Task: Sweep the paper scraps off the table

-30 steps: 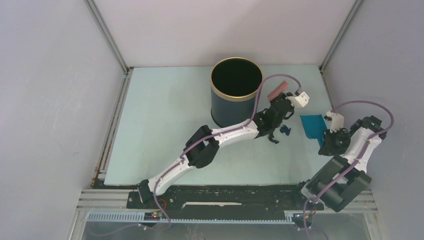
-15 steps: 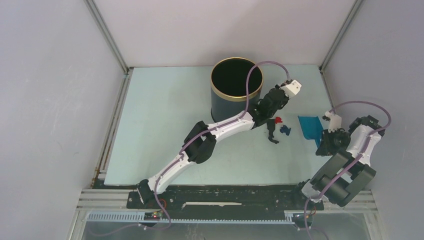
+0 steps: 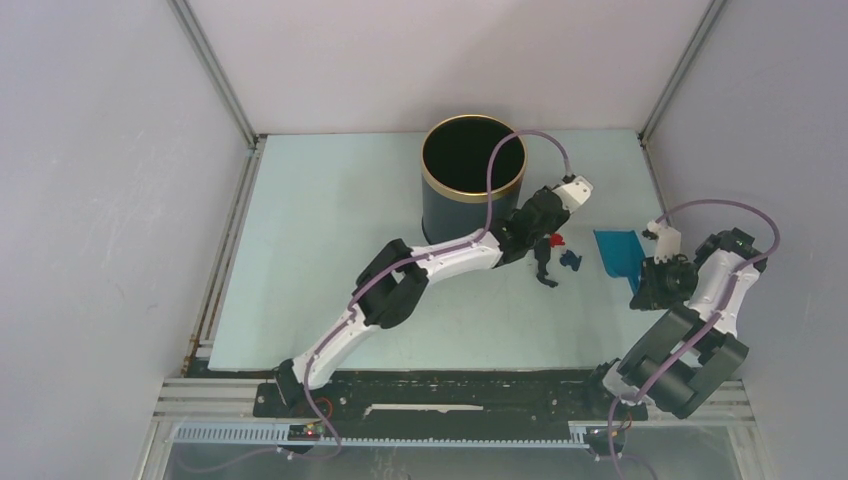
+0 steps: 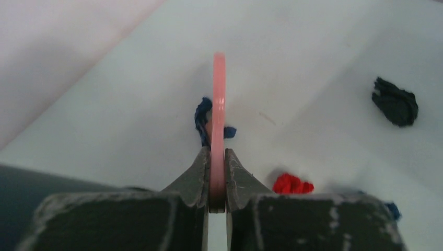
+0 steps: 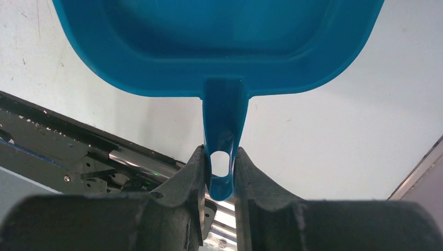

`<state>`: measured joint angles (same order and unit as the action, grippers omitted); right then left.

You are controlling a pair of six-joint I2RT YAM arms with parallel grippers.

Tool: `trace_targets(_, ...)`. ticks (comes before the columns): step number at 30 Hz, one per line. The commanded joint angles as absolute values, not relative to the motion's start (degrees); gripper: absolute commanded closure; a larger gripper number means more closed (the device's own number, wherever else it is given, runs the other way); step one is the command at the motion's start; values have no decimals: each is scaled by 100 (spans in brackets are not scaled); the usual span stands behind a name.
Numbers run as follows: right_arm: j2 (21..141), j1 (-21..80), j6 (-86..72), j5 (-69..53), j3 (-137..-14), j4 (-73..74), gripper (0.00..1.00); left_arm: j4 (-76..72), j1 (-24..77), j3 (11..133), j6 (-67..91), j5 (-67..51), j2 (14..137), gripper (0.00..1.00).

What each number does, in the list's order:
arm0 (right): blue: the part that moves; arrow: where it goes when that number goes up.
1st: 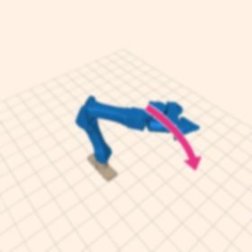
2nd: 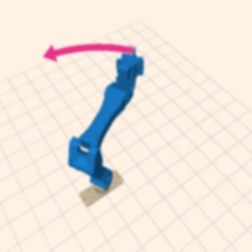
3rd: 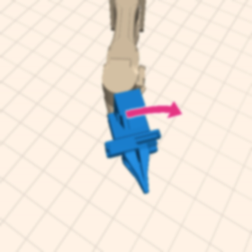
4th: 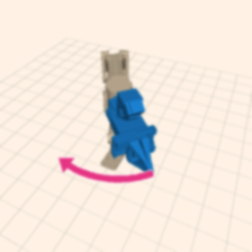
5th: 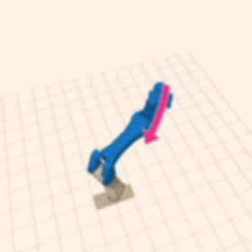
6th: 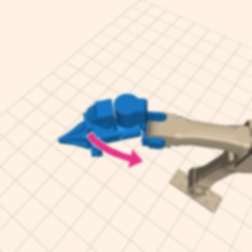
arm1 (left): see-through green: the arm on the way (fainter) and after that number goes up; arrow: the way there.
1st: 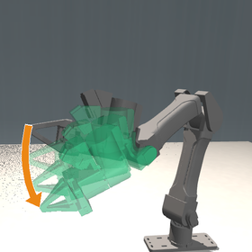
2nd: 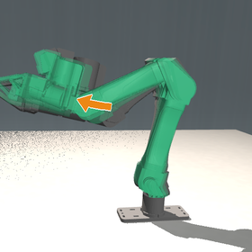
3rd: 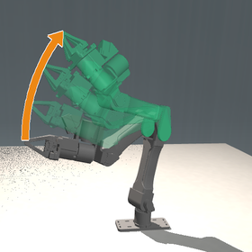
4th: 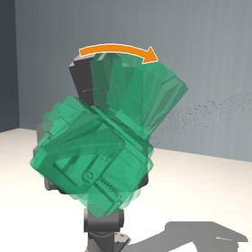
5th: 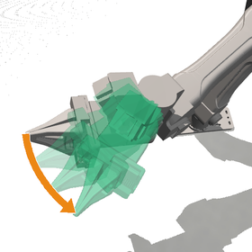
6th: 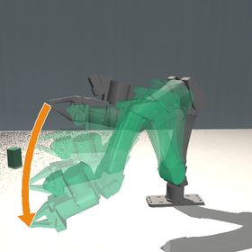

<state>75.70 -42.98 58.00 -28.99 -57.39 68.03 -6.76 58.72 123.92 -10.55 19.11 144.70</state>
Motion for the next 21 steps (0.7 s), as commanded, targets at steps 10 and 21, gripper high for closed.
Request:
trace_targets(10,7044,-3998,6629,-1867,-5745,6721,100,-544,6838,9253,-475,1521,11746,100)
trace_targets(21,7073,-3418,8976,225,-5745,6210,100,403,7721,7939,136,2187,10349,100)
